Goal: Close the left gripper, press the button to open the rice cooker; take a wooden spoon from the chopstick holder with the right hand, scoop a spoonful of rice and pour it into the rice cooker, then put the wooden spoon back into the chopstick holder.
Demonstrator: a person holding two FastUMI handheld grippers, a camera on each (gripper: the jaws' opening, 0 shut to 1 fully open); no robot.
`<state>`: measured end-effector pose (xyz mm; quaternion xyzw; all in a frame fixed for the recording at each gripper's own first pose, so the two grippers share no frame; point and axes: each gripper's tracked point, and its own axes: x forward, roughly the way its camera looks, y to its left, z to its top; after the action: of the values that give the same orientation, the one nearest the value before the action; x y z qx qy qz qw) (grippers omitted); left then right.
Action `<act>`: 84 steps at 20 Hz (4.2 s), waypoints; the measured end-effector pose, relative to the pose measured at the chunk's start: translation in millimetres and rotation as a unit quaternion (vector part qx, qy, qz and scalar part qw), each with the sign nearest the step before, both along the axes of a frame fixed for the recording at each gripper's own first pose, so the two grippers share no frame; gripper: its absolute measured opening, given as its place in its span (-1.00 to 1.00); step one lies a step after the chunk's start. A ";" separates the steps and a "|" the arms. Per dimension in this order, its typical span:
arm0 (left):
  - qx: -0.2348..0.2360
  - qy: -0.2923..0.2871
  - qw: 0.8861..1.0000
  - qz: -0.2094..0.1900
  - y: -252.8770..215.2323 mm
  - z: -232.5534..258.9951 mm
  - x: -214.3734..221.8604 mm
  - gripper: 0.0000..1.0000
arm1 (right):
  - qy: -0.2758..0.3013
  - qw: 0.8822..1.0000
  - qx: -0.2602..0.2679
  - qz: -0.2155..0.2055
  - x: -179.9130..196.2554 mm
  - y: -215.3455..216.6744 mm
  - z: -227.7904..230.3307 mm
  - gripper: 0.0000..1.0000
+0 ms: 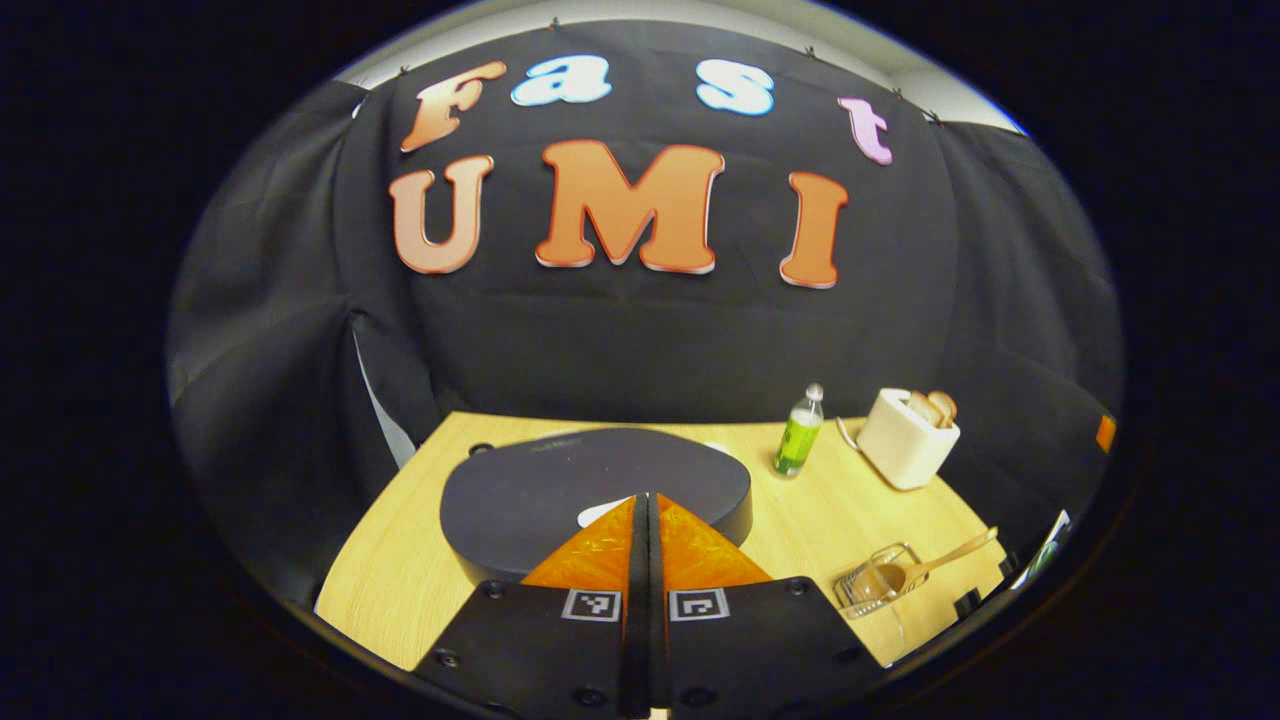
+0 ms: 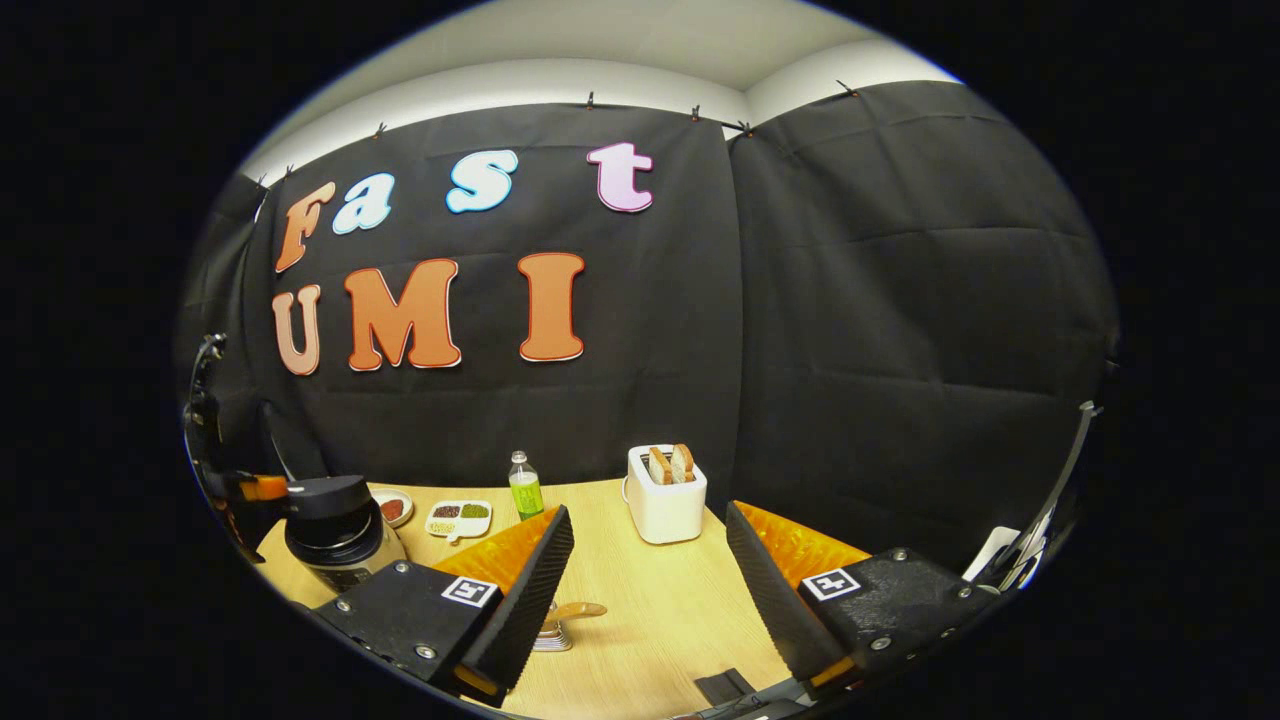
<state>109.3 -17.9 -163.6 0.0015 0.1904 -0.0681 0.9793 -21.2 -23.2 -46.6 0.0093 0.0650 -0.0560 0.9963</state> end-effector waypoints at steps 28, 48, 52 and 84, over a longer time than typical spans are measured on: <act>0.032 -0.134 0.980 0.142 117.4 135.7 -87.2 -0.07 | 0.090 0.986 0.127 0.064 67.3 61.0 -185.7 0.89; 0.046 -0.143 0.971 0.184 166.6 133.9 -101.9 0.80 | 0.155 0.940 0.299 0.064 96.0 107.3 -212.2 -0.48; 0.042 -0.148 0.972 0.179 172.9 140.8 -101.2 0.87 | 0.152 0.949 0.269 0.062 105.3 119.3 -194.7 -0.62; 0.048 -0.126 0.987 0.092 217.8 124.9 -101.8 0.87 | 0.173 0.974 0.066 0.128 -8.3 270.0 -192.9 -0.74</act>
<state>7.6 199.9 -38.7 0.0393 0.0676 0.0325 0.9964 -29.5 246.8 -239.5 0.0568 0.2404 0.0753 0.9661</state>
